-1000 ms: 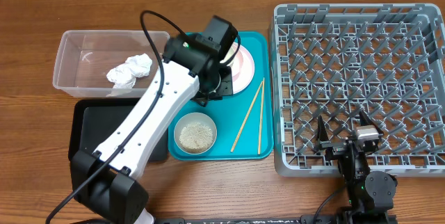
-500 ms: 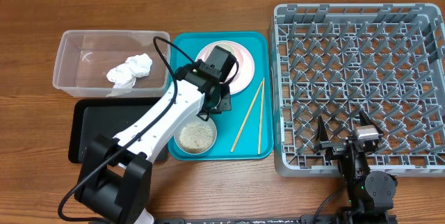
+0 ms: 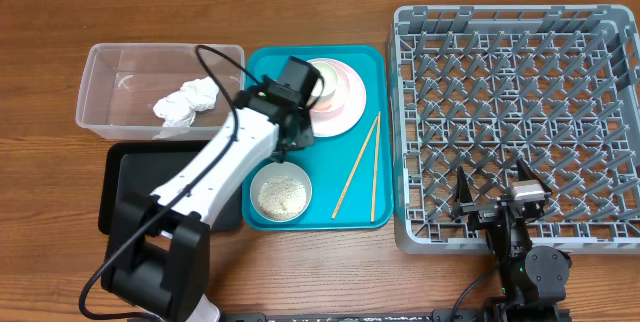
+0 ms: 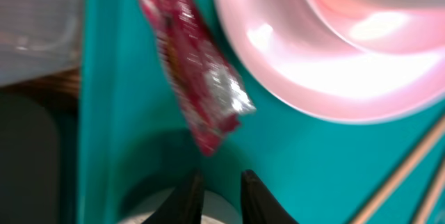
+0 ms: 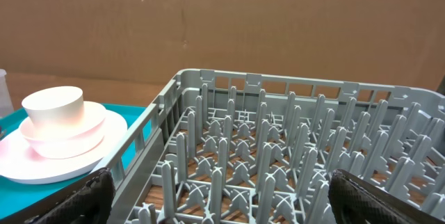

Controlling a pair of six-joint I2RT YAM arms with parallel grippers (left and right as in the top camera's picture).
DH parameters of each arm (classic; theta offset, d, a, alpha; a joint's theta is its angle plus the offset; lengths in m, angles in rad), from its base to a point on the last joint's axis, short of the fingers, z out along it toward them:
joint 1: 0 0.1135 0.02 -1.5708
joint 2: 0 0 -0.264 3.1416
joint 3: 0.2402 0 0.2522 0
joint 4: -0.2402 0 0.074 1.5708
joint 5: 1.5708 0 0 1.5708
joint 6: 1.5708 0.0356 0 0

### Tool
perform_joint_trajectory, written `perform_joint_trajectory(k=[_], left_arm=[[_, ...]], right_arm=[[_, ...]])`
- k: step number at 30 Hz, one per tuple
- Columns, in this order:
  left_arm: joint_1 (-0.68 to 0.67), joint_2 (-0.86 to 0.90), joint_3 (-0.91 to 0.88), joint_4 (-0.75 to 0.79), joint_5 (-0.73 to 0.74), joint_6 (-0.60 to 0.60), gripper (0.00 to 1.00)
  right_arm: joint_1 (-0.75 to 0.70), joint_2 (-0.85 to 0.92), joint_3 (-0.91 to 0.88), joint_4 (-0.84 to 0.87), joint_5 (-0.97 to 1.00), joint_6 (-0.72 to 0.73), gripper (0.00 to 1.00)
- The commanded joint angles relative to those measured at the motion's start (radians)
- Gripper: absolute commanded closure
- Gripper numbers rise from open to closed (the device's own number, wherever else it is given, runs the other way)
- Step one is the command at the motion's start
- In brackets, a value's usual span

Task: Sort waste into correct bins and load items into the dishwasher
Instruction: 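Move the left gripper back to the red snack wrapper, then grasp the red snack wrapper with the left gripper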

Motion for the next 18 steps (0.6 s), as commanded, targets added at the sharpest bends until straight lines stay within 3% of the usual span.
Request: perform_joint_trajectory(k=[1, 14, 18], left_arm=[[0.059, 0.001, -0.006, 0.002, -0.031, -0.072, 0.74], [0.086, 0.047, -0.006, 0.06, -0.011, -0.121, 0.58], [0.086, 0.047, -0.006, 0.063, -0.011, -0.121, 0.6]], right_arm=[[-0.004, -0.011, -0.01, 0.008, -0.002, -0.004, 0.0], [-0.004, -0.011, -0.01, 0.008, -0.002, -0.004, 0.0], [-0.004, -0.011, -0.01, 0.008, -0.002, -0.004, 0.0]])
